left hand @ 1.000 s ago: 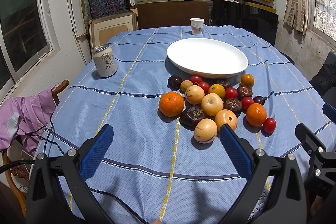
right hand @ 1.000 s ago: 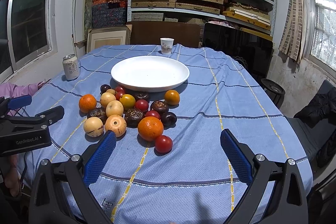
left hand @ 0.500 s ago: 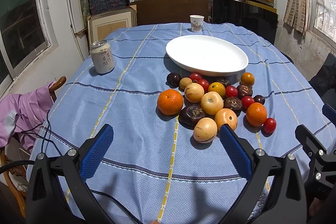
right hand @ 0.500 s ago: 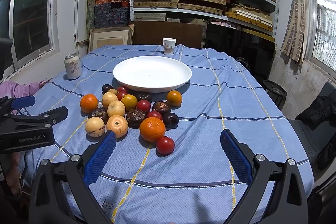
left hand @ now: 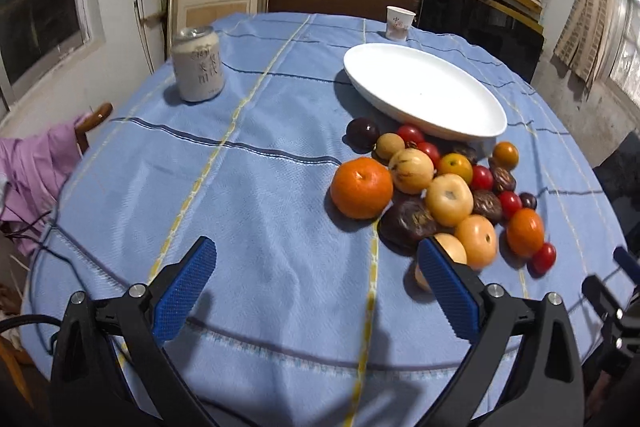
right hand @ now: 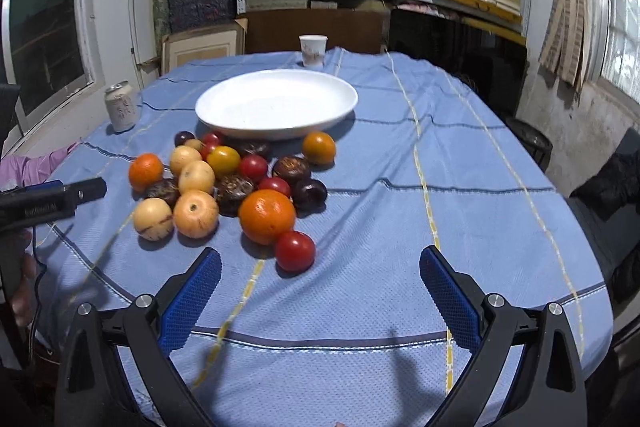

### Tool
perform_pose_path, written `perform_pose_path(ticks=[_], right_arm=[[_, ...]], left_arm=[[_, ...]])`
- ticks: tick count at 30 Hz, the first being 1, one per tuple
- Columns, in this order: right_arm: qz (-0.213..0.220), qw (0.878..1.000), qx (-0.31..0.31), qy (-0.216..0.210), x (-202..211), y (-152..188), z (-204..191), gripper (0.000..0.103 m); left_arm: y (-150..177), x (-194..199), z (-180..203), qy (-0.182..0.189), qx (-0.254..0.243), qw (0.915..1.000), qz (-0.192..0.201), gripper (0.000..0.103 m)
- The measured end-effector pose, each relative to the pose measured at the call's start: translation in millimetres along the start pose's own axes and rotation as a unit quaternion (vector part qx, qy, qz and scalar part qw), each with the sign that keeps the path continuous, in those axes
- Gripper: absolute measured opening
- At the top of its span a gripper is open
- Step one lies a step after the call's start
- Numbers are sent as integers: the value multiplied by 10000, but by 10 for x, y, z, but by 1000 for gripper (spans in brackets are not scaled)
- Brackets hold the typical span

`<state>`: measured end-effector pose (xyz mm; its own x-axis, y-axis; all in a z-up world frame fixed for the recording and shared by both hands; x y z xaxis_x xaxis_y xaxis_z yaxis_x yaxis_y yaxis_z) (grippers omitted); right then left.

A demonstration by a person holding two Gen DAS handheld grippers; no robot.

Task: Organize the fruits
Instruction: 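Grasp the orange with the left tool while the right tool grasps a red tomato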

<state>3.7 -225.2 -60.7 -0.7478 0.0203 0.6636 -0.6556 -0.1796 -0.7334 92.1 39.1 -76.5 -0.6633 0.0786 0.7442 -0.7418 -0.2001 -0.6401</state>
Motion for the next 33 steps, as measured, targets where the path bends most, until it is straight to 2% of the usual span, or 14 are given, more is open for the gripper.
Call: perform_pose_path(ticks=[3, 7, 10, 13, 14, 16, 17, 19, 26, 29, 30, 31, 33], right_arm=[[9, 10000, 84, -6, -47, 1, -33, 100], [8, 9999, 168, 19, -93, -3, -52, 100], [-38, 9999, 147, 60, -126, -6, -18, 100], [-80, 9998, 145, 86, -163, 1, -1, 100], [-89, 9998, 149, 94, -170, 2, 6, 100], [-79, 9999, 116, 68, -192, -2, 17, 99], [-71, 9999, 99, 64, -195, -3, 25, 97], [-101, 9999, 97, 17, -224, -8, 26, 84], [-242, 9991, 128, -336, -313, -4, -44, 78], [-283, 9980, 241, -503, -364, -28, -119, 72], [-314, 9977, 302, -518, -387, -36, -151, 65], [-341, 9973, 363, -542, -412, -45, -180, 54], [-417, 9959, 525, -607, -476, -63, -256, 41]], left_arm=[[-79, -145, 109, -70, -173, 9998, 21, 99], [-155, -372, 248, -3, -262, 9995, -181, 99], [-215, -577, 271, -219, -309, 9989, -261, 99], [-226, -690, 259, -243, -304, 9988, -297, 97], [-230, -684, 246, -178, -272, 9992, -251, 93], [-233, -674, 233, 135, -185, 9994, -248, 56], [-236, -662, 221, 368, -105, 9990, -245, 49], [-232, -648, 199, 475, -24, 9987, -179, 46], [-242, -624, 211, 575, 79, 9982, -134, 46], [-258, -566, 192, 615, 142, 9980, -5, 46], [-257, -538, 200, 625, 122, 9980, 62, 46], [-260, -523, 208, 627, 108, 9979, 101, 46], [-267, -511, 221, 640, 102, 9978, 127, 46]])
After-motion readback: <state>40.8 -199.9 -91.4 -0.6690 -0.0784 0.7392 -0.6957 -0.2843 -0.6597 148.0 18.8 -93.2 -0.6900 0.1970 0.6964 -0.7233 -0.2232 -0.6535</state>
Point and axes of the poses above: each gripper's, at about its wrist camera, not at the fingertips, and x roughly against the way its jaws point, z to its right, y to its underside, the point moved 4 cm from there along -x, roughly the way its jaws point, and after that the axes turned 11 degrees about x, right-handed, at the moved point
